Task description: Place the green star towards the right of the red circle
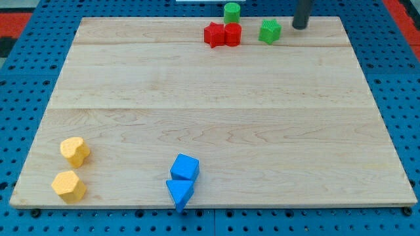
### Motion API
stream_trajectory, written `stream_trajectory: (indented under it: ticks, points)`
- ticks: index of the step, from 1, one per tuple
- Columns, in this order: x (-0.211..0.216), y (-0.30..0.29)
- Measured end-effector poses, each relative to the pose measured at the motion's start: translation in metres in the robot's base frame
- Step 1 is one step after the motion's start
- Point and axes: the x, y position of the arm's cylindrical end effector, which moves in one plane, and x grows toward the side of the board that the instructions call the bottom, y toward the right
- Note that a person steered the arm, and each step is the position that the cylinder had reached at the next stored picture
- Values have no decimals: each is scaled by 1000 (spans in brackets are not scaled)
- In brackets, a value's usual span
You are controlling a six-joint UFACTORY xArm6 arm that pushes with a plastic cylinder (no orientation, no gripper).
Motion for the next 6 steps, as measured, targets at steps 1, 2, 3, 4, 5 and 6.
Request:
stream_trajectory:
  ticks: [1,2,3,4,5,6]
  points:
    - [10,-19]
    - [10,-54]
    - [10,-87]
    - [30,-81]
    - [82,-106]
    - [88,-168]
